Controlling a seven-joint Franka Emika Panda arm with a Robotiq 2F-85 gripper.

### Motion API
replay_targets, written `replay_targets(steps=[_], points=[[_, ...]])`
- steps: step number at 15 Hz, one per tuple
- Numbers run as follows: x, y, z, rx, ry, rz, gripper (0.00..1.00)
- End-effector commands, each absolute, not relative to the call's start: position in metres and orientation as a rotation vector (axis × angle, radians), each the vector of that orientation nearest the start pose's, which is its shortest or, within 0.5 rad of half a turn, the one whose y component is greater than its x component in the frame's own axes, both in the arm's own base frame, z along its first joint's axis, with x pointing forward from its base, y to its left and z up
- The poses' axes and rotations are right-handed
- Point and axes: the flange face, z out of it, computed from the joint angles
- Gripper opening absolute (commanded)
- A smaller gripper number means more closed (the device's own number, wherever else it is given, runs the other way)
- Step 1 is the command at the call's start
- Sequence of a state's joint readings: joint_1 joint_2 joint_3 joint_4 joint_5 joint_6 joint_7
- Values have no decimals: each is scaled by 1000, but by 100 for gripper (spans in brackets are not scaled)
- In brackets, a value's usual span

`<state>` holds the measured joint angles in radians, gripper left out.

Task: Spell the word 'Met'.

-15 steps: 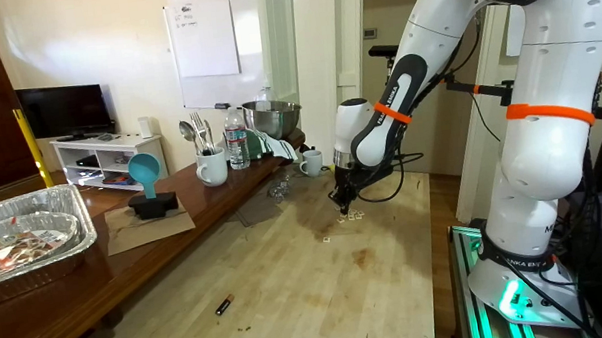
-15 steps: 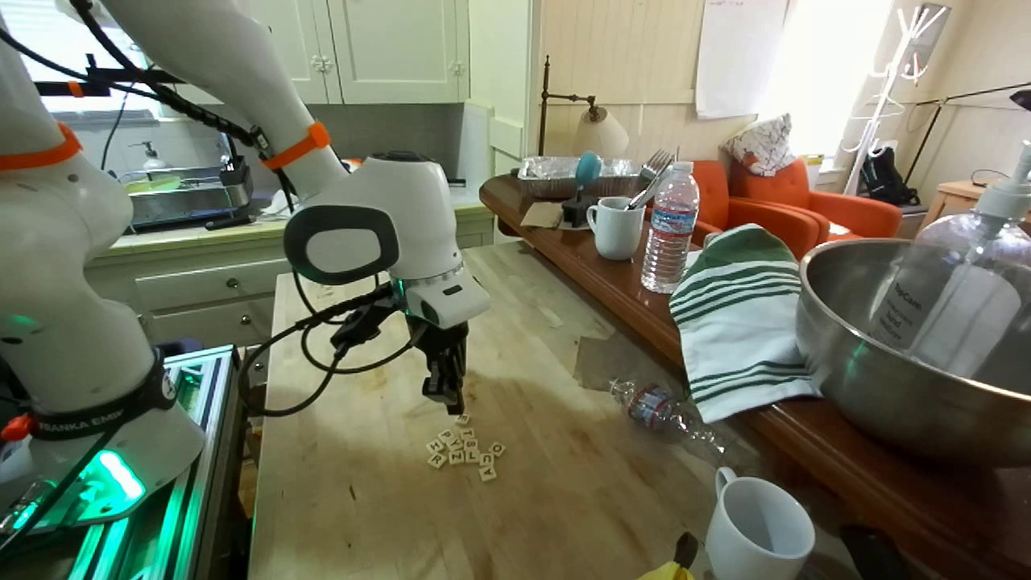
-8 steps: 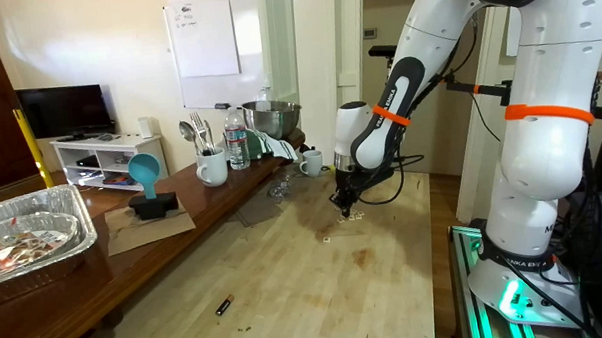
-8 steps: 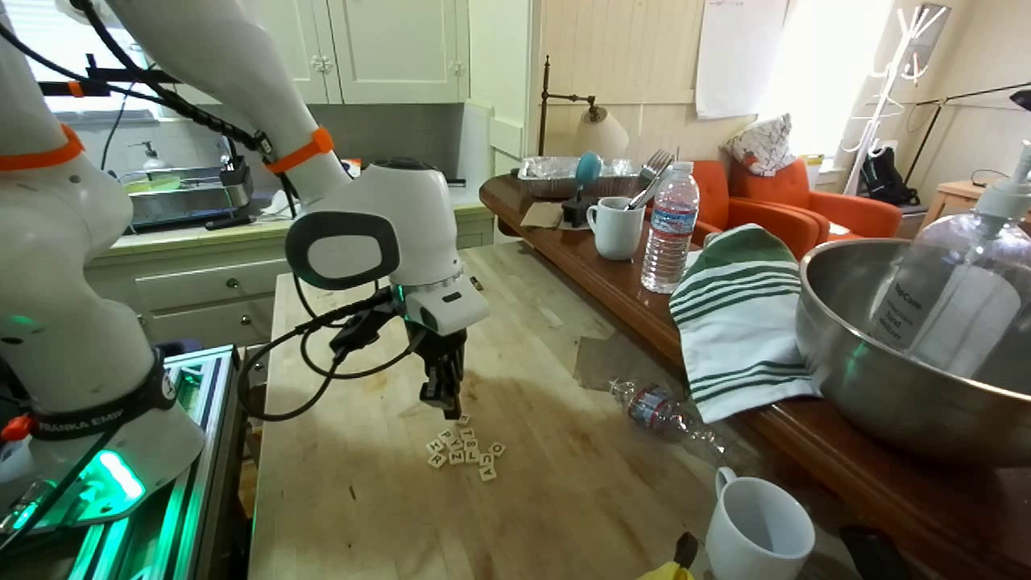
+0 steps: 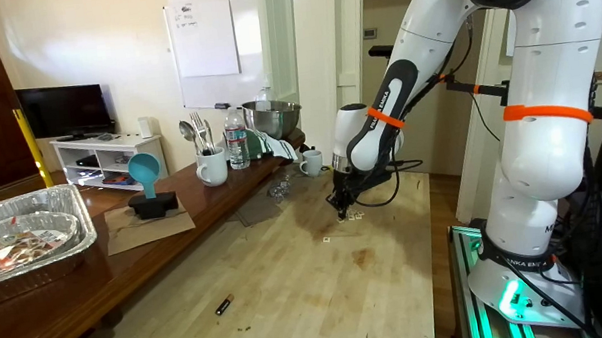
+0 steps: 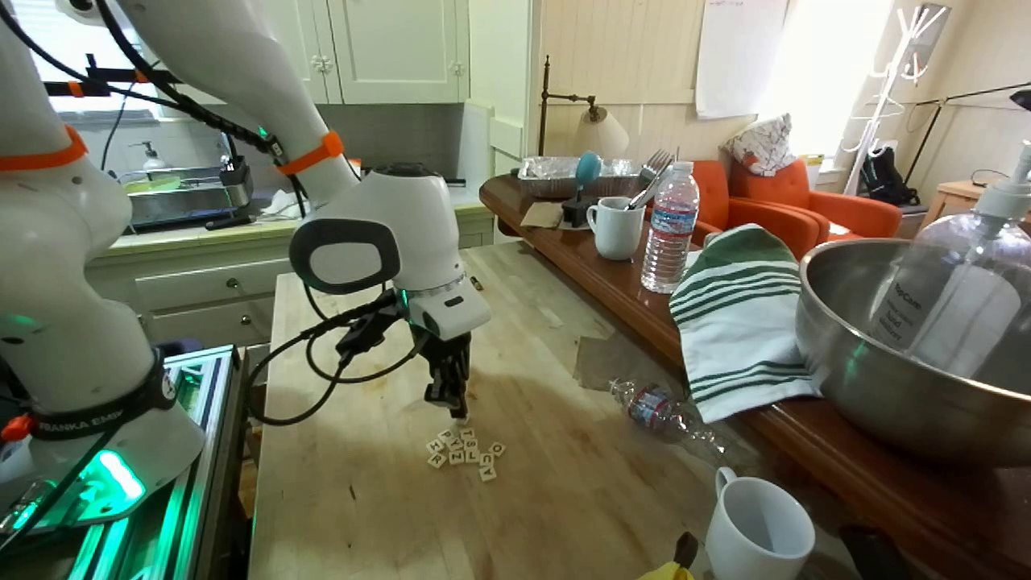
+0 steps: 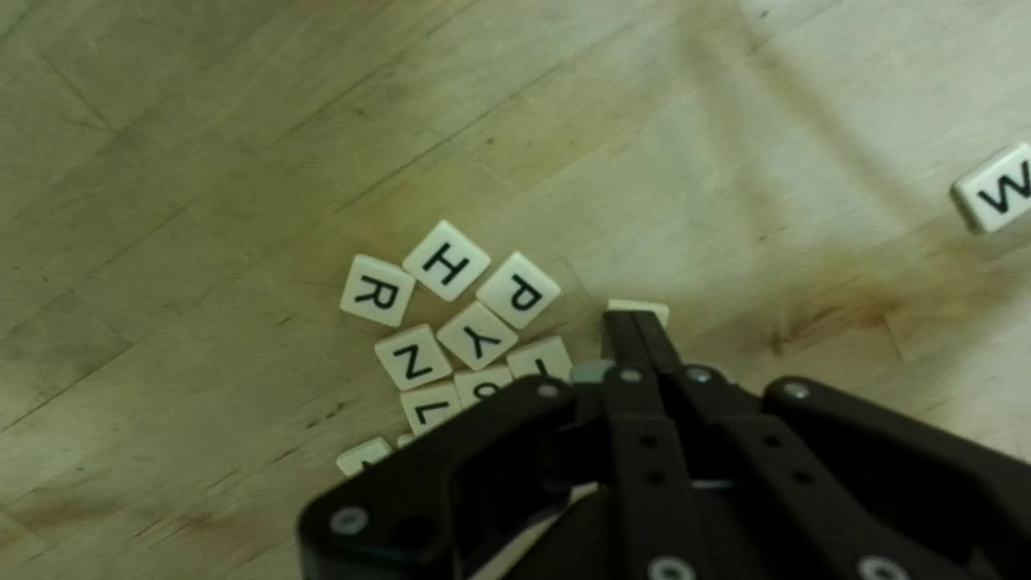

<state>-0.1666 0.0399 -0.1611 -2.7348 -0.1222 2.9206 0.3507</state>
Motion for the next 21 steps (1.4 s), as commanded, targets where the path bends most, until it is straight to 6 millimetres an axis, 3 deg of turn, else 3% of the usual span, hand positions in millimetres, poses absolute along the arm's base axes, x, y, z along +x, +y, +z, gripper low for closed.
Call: replay_targets(steps=[1, 11, 21], points=[[403, -126, 216, -3033, 877, -278, 0], [409, -126, 208, -3060, 813, -268, 0], [404, -85, 205, -3087, 470, -272, 0]])
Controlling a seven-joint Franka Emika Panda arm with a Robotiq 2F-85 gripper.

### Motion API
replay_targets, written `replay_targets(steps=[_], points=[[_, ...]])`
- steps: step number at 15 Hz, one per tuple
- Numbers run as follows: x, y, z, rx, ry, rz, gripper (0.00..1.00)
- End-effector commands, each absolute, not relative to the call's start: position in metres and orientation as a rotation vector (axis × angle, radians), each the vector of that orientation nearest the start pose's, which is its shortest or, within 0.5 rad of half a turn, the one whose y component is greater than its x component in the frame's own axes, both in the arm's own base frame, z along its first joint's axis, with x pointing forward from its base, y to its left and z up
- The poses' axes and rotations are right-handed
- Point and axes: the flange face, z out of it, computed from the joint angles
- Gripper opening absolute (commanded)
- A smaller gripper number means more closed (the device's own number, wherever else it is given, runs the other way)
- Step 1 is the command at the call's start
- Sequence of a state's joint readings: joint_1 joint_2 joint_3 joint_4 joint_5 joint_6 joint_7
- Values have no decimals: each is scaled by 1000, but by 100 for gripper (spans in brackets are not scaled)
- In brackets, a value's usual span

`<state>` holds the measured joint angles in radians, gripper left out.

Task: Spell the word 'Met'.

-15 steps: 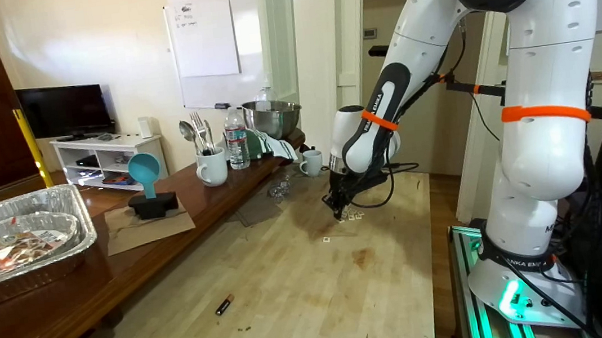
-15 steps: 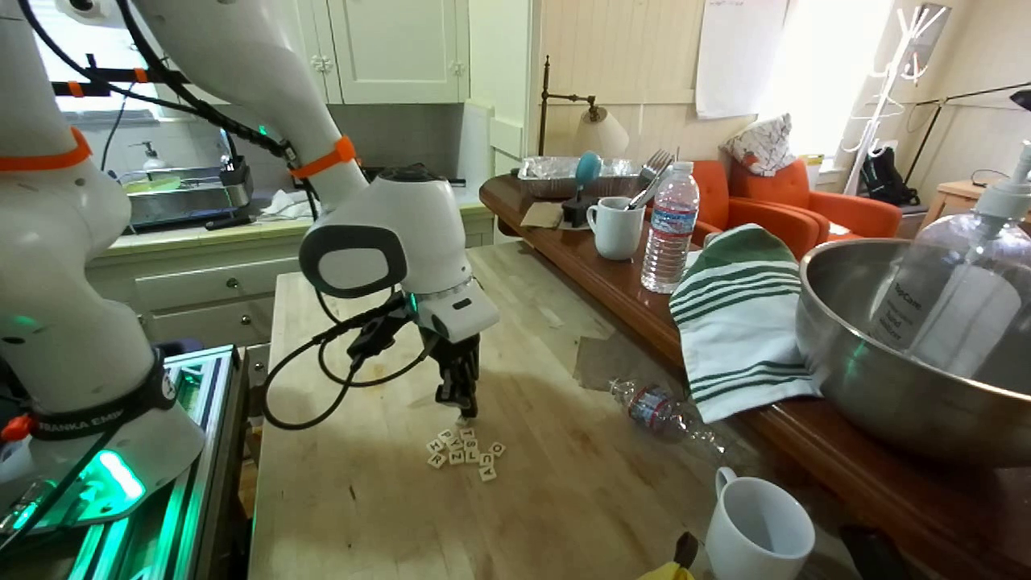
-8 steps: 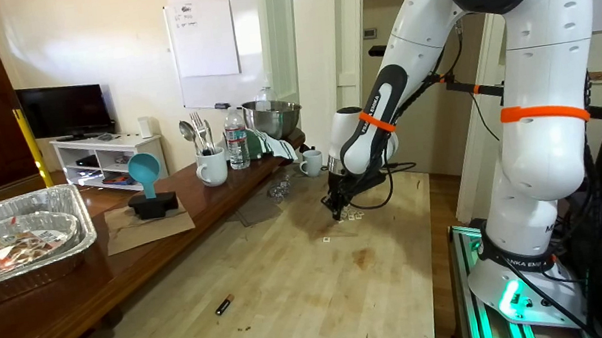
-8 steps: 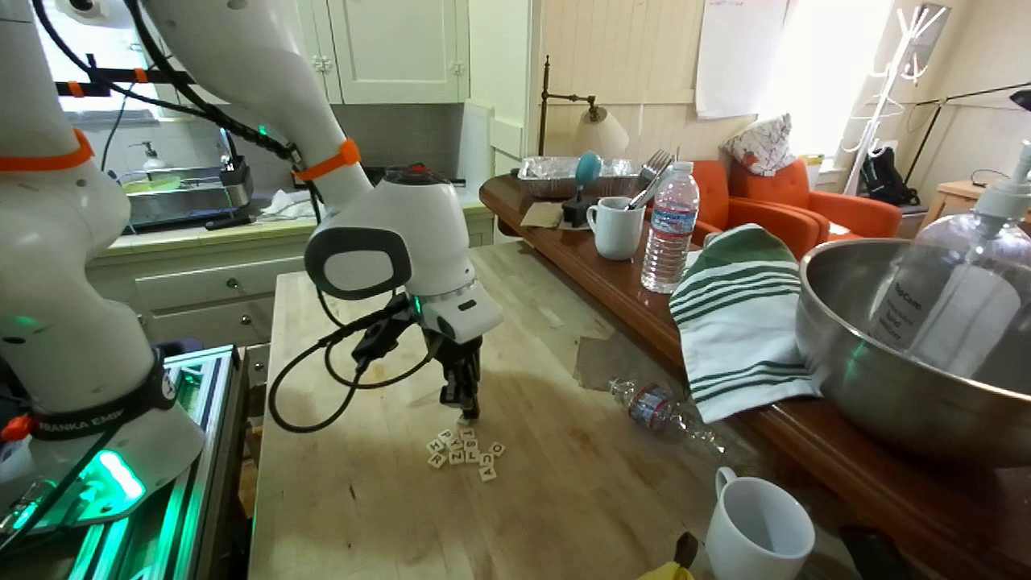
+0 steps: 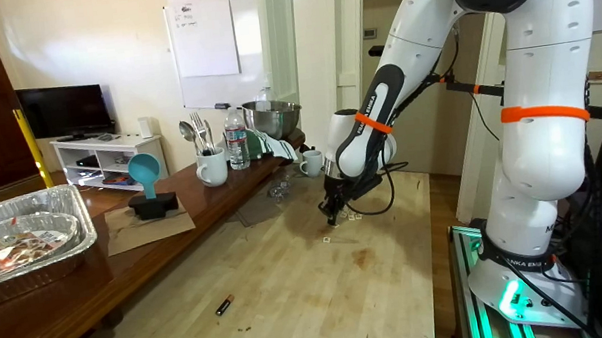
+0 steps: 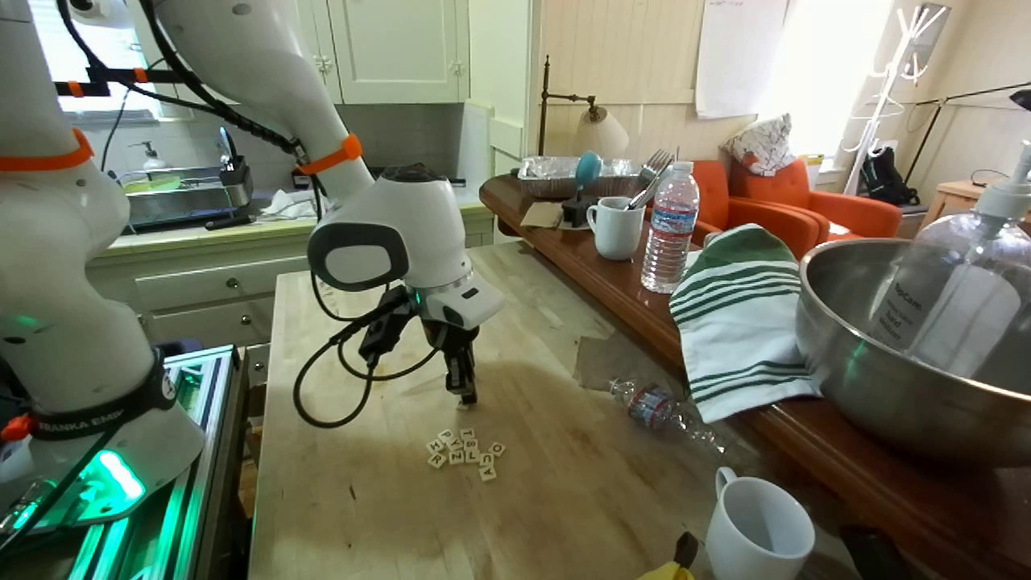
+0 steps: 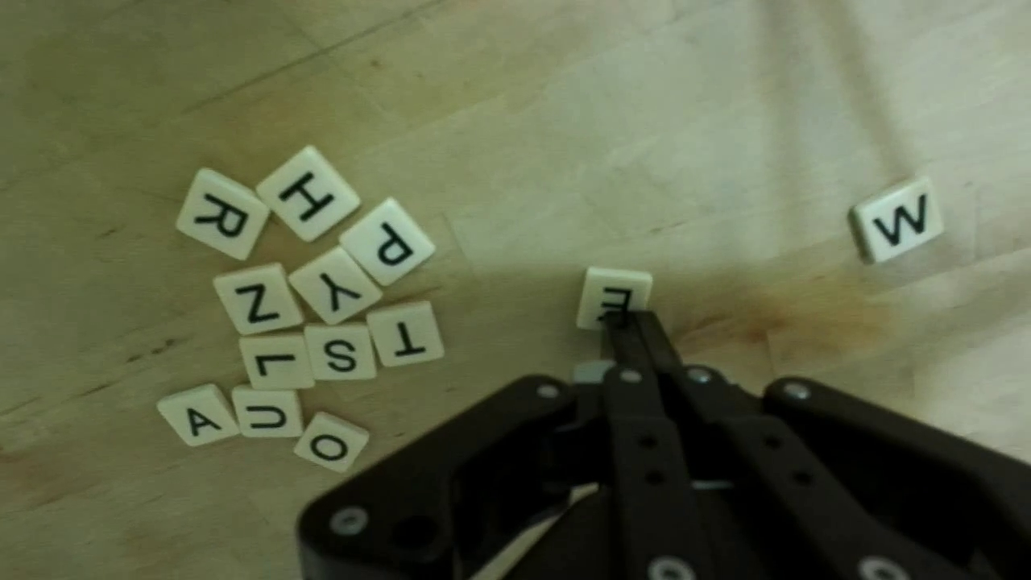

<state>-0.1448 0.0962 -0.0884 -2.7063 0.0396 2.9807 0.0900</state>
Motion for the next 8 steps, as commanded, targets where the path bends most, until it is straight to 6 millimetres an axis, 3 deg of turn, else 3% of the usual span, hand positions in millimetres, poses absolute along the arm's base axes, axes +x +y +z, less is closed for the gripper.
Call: replay_targets(steps=[1, 8], points=[[405, -81, 205, -3087, 441, -276, 0], [409, -65, 203, -3100, 171, -290, 0]])
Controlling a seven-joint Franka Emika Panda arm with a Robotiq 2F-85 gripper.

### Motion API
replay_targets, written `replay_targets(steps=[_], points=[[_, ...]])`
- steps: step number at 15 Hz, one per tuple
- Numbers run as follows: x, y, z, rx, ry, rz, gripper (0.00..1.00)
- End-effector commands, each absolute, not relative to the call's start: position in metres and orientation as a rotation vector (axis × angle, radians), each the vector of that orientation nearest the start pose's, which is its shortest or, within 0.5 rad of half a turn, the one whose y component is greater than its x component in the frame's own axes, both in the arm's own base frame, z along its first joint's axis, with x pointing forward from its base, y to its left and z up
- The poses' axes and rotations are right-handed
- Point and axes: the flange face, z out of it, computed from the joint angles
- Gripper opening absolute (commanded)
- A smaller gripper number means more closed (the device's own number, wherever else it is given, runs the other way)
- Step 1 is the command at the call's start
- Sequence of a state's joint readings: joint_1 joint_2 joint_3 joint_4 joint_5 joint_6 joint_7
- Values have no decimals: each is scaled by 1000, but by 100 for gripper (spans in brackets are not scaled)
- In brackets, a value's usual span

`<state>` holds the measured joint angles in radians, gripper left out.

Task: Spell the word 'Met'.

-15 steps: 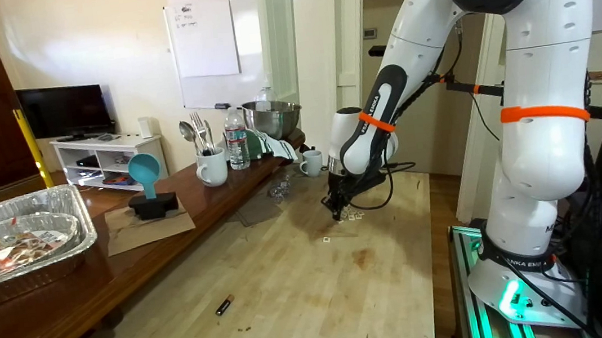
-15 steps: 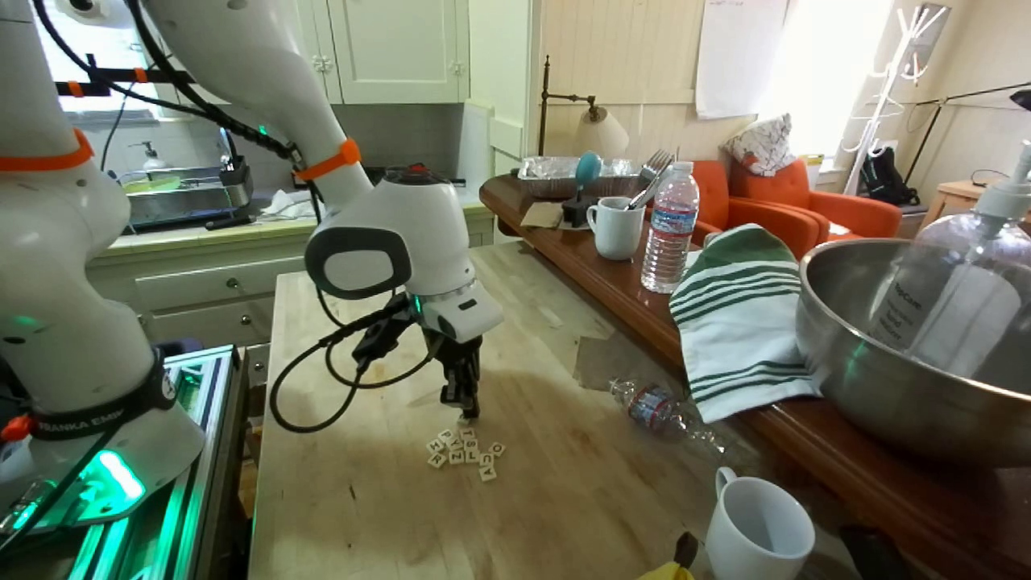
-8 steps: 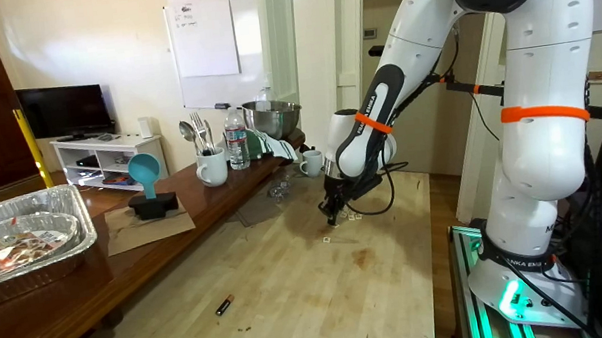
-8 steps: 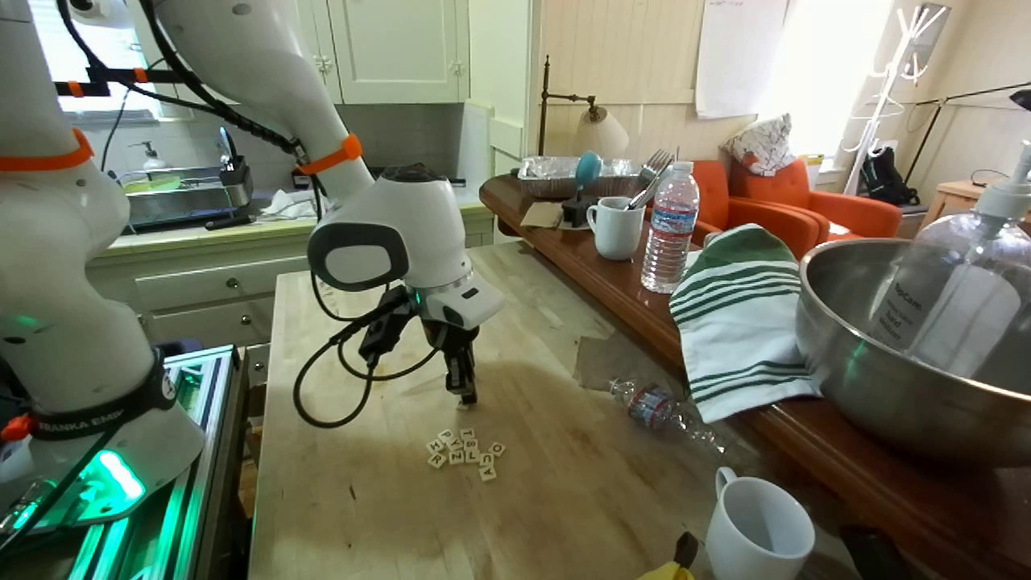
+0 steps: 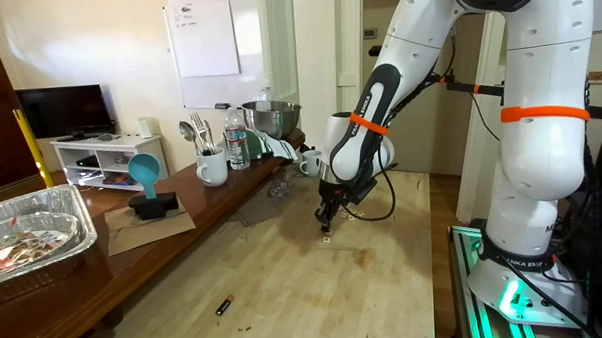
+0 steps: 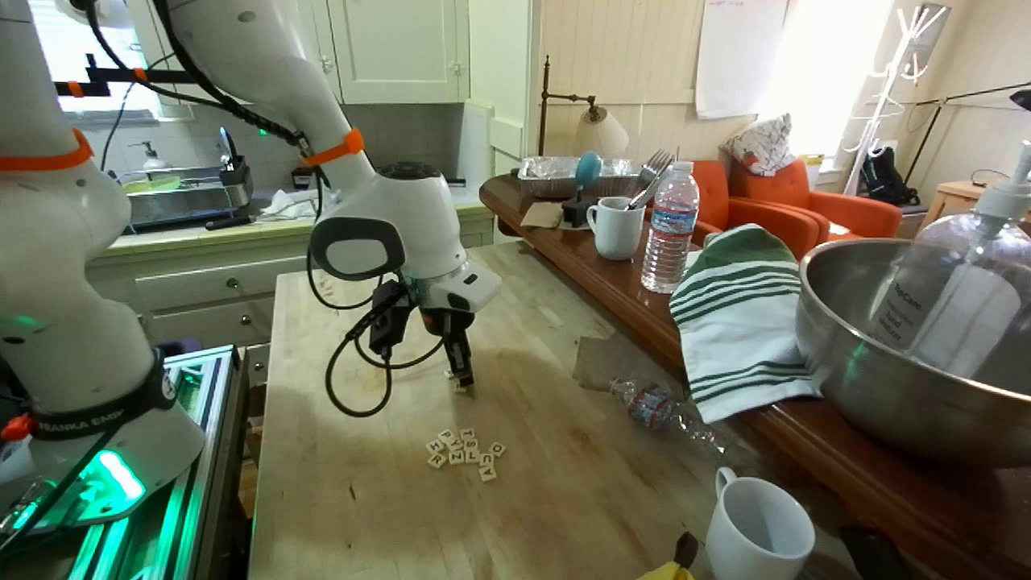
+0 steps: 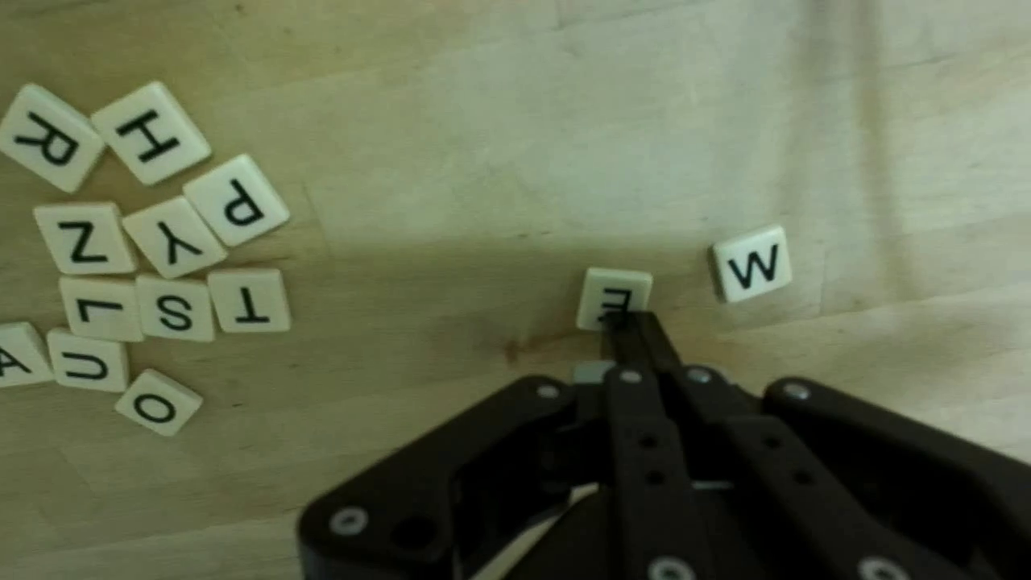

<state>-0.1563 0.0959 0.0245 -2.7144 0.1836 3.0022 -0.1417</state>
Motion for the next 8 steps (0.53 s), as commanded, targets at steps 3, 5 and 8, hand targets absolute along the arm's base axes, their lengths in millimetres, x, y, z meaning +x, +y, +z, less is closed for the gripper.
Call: replay_targets(steps=[3, 5, 8], points=[[409, -63, 204, -3100, 82, -293, 0], [408, -61, 204, -3098, 25, -297, 0], [408, -60, 203, -3093, -36, -301, 0]])
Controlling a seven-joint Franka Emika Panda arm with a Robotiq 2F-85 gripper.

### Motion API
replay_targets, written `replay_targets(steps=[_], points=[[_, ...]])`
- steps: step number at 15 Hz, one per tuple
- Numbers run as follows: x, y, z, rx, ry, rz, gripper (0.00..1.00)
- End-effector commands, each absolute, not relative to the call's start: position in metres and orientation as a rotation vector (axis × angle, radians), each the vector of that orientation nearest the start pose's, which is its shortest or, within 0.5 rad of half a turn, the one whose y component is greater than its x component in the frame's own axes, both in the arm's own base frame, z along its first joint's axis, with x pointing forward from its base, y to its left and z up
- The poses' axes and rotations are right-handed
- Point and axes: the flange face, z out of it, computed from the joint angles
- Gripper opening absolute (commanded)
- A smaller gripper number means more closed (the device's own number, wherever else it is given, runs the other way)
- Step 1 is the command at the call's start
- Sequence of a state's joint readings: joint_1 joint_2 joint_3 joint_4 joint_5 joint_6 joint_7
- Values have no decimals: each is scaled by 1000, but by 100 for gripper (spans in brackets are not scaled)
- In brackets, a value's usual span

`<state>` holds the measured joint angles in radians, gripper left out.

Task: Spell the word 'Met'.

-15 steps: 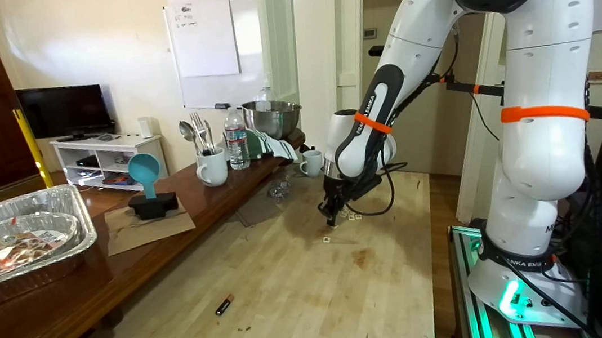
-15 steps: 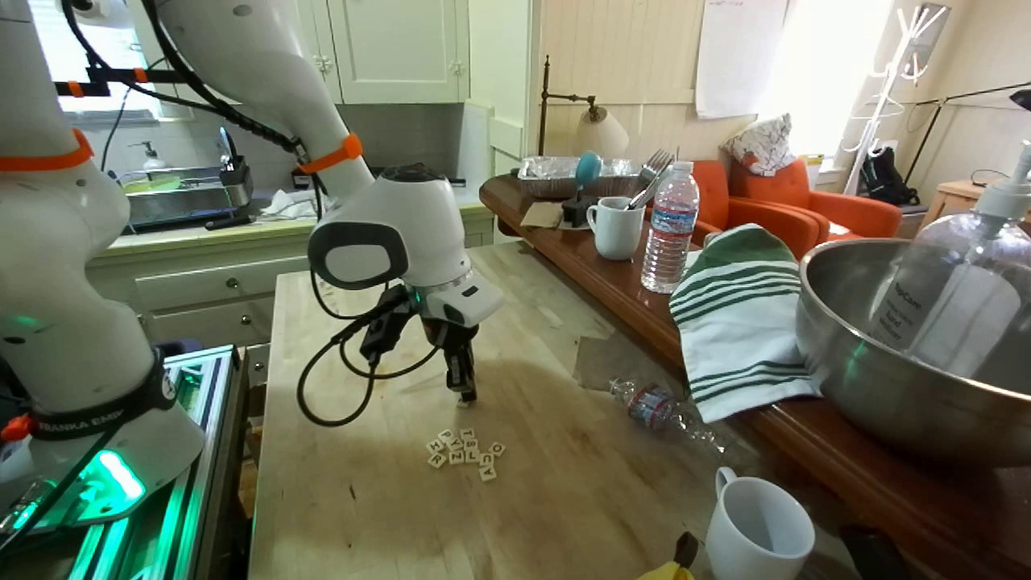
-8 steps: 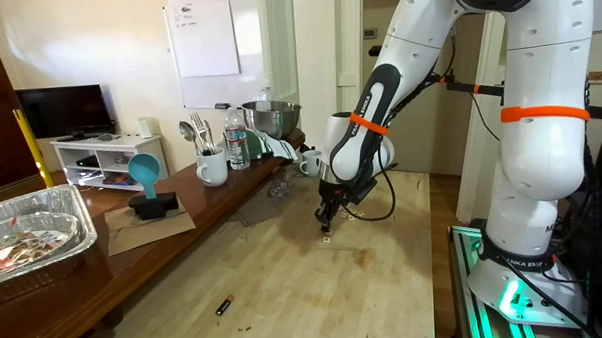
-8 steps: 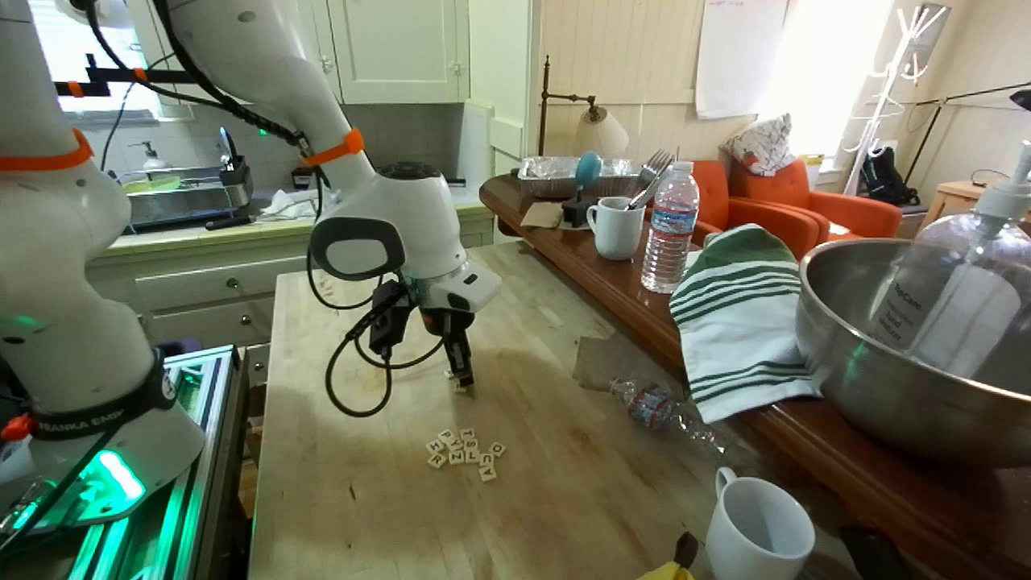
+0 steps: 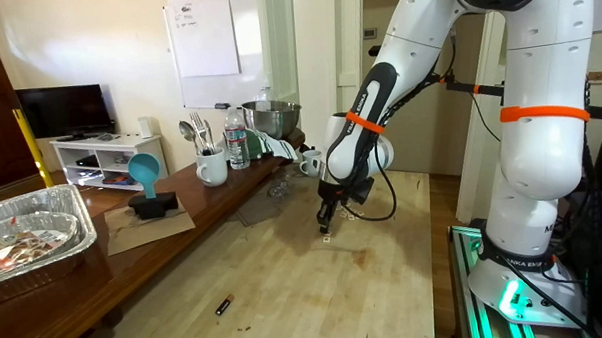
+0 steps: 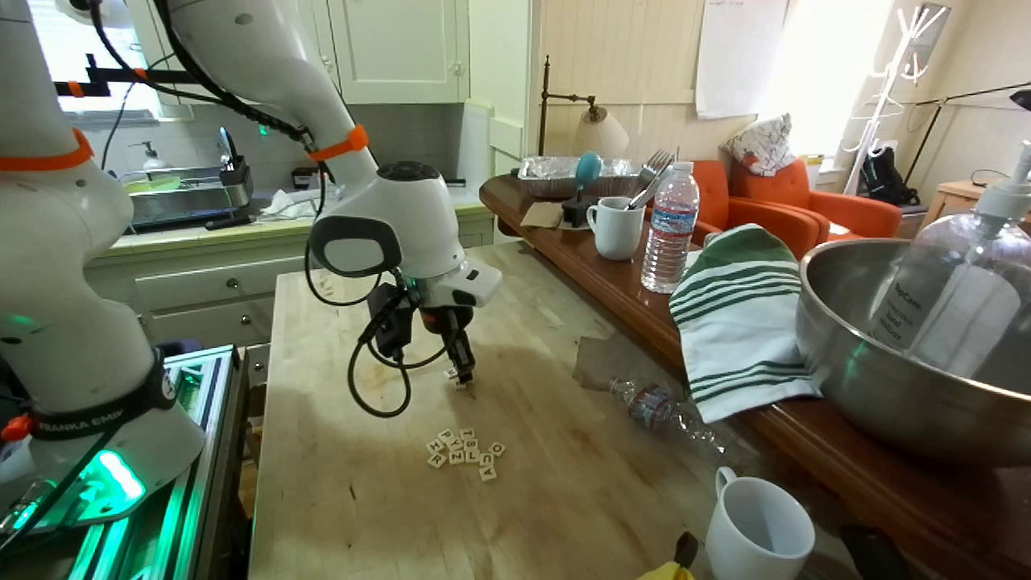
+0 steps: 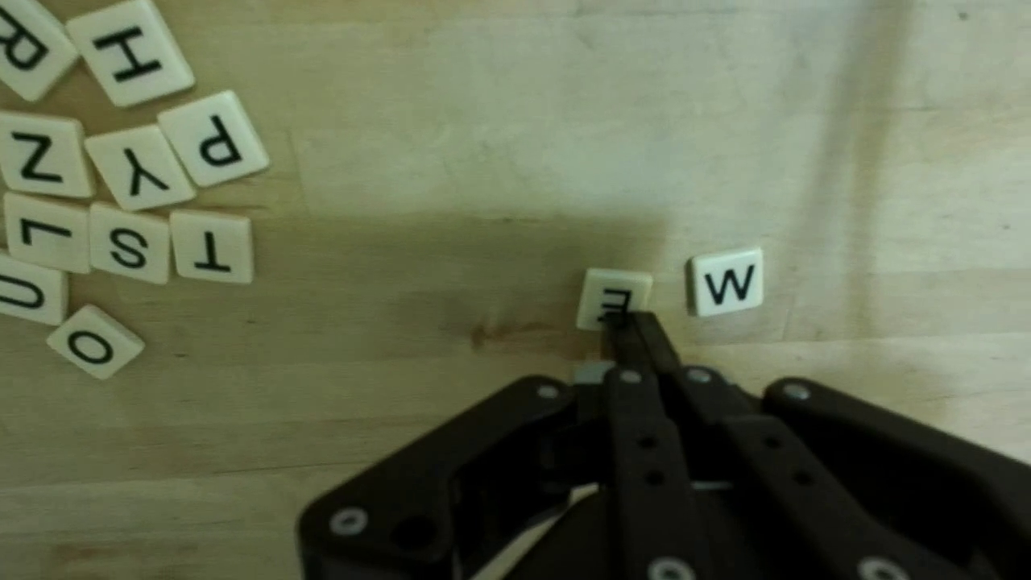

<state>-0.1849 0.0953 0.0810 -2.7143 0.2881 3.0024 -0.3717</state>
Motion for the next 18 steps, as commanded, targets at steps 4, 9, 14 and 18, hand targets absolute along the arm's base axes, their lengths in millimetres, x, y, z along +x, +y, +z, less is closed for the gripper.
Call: replay_targets(steps=[4, 9, 14, 18], points=[[407, -60, 203, -3085, -84, -309, 0], [404, -61, 203, -3077, -148, -308, 0], [401, -60, 202, -3067, -191, -304, 0], [400, -60, 201, -3062, -214, -306, 0]])
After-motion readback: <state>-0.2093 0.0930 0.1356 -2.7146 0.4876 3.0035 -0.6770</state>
